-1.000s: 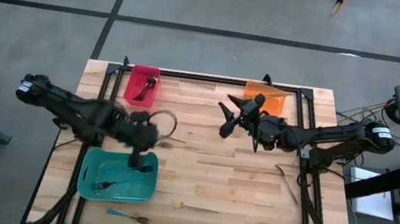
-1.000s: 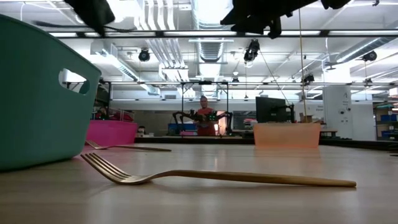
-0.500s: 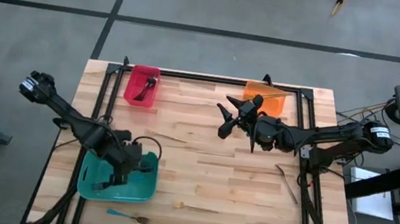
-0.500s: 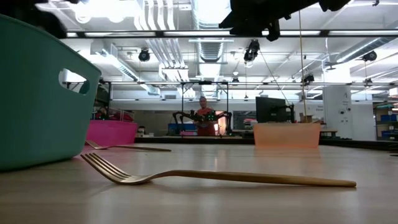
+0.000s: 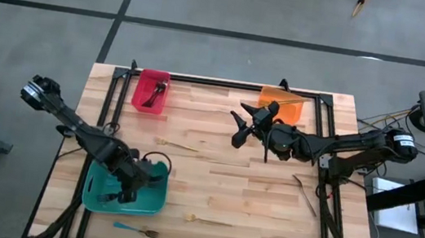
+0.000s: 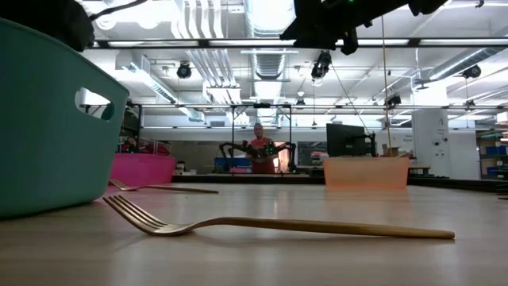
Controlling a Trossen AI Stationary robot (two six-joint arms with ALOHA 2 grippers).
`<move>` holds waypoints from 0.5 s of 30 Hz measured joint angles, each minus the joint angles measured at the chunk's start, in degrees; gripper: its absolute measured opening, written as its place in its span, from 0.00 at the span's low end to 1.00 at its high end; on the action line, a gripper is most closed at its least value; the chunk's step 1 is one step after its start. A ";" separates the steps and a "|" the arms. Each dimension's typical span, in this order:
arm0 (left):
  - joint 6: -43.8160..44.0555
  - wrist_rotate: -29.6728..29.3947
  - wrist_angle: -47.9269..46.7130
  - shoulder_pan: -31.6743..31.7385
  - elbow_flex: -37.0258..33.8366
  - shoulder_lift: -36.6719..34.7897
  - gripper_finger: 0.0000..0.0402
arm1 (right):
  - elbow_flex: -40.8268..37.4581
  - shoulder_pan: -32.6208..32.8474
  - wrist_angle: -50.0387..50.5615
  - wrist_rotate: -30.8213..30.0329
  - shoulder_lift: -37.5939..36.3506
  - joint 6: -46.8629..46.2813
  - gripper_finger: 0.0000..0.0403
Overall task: Sort silverware by color (type)
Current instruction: Put the blue fork into the green bin
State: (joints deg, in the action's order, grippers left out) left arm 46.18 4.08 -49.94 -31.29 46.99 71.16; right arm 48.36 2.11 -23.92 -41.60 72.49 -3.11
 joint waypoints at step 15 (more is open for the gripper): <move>1.48 0.00 4.92 -0.02 -5.35 0.00 0.04 | -0.02 0.00 1.40 0.00 0.00 -1.38 0.45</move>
State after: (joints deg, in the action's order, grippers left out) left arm 47.66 4.08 -45.01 -31.31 41.65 71.16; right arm 48.34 2.11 -22.52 -41.60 72.49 -4.50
